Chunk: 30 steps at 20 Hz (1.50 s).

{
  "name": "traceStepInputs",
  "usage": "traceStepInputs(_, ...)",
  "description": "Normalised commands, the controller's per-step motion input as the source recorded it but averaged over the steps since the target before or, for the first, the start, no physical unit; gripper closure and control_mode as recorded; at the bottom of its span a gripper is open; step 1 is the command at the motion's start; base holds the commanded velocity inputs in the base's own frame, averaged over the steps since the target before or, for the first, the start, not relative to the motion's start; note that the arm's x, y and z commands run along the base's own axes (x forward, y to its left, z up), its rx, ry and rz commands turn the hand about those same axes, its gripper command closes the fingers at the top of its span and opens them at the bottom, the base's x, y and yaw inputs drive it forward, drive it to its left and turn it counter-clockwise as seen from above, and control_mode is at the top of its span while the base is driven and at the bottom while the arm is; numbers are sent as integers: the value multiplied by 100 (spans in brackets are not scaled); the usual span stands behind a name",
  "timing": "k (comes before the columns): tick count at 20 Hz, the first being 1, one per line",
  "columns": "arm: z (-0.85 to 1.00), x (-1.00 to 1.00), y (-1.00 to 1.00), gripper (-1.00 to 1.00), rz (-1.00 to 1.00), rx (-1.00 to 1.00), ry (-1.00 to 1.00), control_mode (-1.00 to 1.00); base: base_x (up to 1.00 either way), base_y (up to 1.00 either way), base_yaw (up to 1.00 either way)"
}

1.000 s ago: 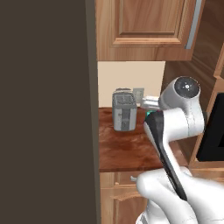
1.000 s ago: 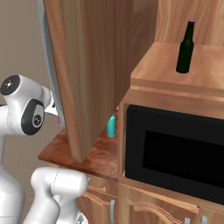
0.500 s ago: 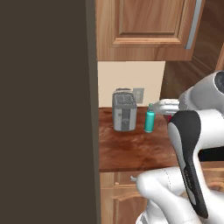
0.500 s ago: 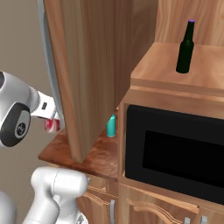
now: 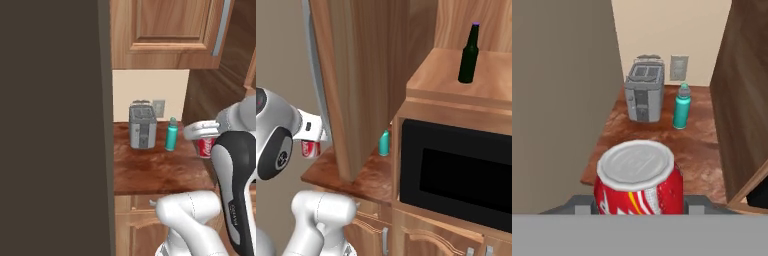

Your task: Sort all alcoholic drinks to one cabinet, and non-alcoholic drinks to the other.

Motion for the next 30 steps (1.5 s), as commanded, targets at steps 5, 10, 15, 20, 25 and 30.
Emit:
traceStepInputs(5, 0, 0, 0, 100, 0, 0, 0, 100, -86, 0, 1)
traceStepInputs(10, 0, 0, 0, 100, 0, 0, 0, 100, -100, 0, 0)
traceStepInputs(15, 0, 0, 0, 100, 0, 0, 0, 100, -100, 0, 0)
traceStepInputs(20, 0, 0, 0, 100, 0, 0, 0, 100, -94, -10, 0)
traceStepInputs(25, 0, 0, 0, 100, 0, 0, 0, 100, -29, -92, 0)
traceStepInputs(30, 0, 0, 0, 100, 0, 0, 0, 100, 0, -100, 0)
